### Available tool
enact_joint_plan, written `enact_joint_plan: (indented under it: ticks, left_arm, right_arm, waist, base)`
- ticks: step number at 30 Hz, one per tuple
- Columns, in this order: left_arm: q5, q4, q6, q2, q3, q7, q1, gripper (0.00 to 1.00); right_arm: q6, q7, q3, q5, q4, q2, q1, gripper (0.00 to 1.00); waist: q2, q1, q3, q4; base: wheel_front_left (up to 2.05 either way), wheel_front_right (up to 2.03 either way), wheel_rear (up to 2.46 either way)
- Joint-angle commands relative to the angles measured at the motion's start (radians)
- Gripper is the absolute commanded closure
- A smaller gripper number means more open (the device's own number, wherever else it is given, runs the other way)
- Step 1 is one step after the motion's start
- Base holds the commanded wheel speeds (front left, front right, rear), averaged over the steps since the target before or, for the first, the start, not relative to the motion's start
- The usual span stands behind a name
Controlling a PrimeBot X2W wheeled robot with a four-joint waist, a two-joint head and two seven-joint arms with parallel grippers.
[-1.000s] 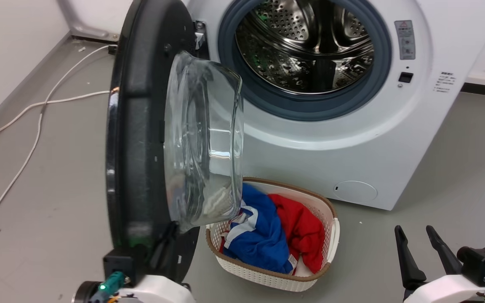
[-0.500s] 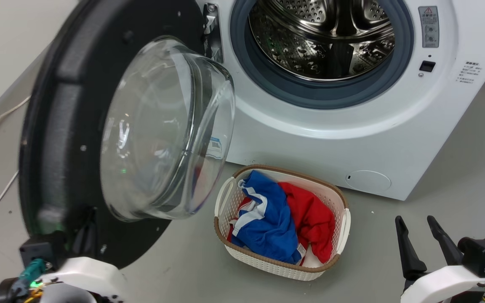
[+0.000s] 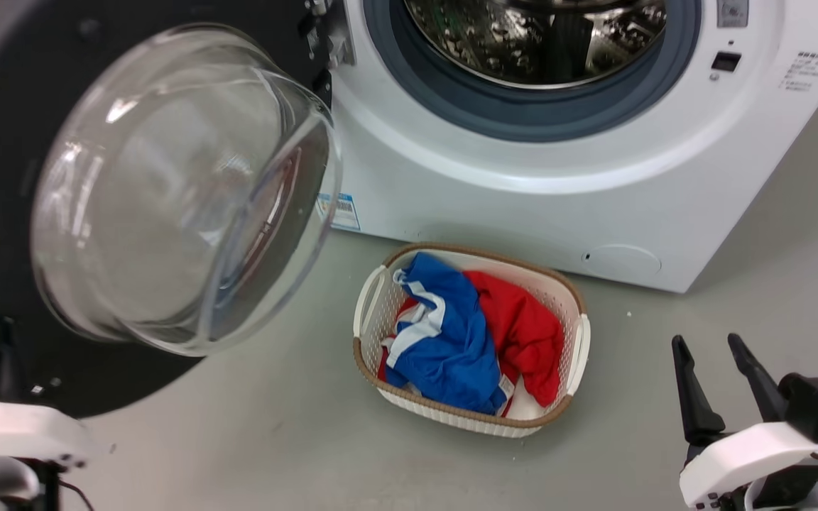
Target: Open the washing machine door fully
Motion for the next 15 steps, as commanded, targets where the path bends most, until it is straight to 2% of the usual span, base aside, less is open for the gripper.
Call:
enact_joint_plan:
  ticks: [1,9,15]
  left_arm:
    - [-0.012,0.018,-0.006,0.022,0.029,-0.012,-0.026,1.00]
    - [-0.074,0.152,-0.076,0.085,0.099,-0.030,-0.088,1.00]
    - [-0.084,0.218,-0.096,0.097,0.096,-0.039,-0.120,1.00]
  right_arm:
    - [0.000,0.003,-0.003,-0.004,-0.007,0.001,-0.016,0.00]
    - [0.000,0.007,-0.004,-0.015,-0.011,0.000,-0.037,0.00]
    - [0.000,0.007,-0.004,-0.018,-0.006,-0.003,-0.047,0.00]
  waist:
    - [0.0000,-0.0001,0.020,-0.001]
    - [0.0000,-0.0001,0.051,-0.003]
    - [0.0000,-0.0001,0.051,-0.006]
  base:
    - [0.00,0.00,0.00]
    - [0.00,0.00,0.00]
    - [0.00,0.00,0.00]
